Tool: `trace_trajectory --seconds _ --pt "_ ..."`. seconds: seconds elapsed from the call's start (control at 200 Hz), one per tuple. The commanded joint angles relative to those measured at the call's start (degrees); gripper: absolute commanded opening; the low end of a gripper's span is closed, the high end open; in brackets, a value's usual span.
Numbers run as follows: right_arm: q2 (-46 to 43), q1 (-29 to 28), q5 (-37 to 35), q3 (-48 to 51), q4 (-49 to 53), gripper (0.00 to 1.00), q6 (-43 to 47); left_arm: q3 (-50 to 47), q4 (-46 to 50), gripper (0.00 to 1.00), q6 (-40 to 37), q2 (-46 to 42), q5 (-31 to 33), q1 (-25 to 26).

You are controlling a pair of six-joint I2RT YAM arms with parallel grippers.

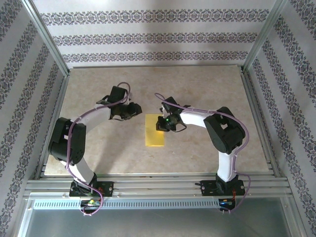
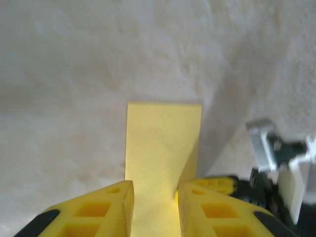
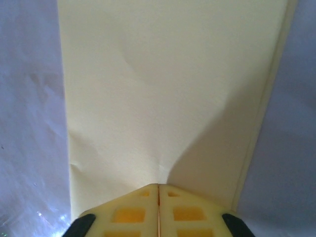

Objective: Fold a paper plane with a square sheet of paper (pick it up from the middle)
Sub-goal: First fold in half a square sheet of paper at the center of the table, then fold the triangle a second time at the center of the table.

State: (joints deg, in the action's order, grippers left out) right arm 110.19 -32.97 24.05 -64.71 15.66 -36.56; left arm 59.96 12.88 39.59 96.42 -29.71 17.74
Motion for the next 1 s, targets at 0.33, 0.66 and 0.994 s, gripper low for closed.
trace_trajectory --seconds 0.33,0.66,0.994 --pt "-20.68 3.36 0.99 18.68 -6.17 0.45 -11.97 -8.28 -14.60 0.31 13.83 1.78 -4.13 6.42" --pt "-18.86 -0.38 7.71 21.93 -9.34 0.50 -19.62 -7.85 -15.87 0.31 14.34 3.87 -4.66 6.65" --pt "-14.21 -1.89 8.28 20.25 -9.85 0.49 -19.78 -7.37 -16.91 0.30 14.20 6.06 -5.89 6.87"
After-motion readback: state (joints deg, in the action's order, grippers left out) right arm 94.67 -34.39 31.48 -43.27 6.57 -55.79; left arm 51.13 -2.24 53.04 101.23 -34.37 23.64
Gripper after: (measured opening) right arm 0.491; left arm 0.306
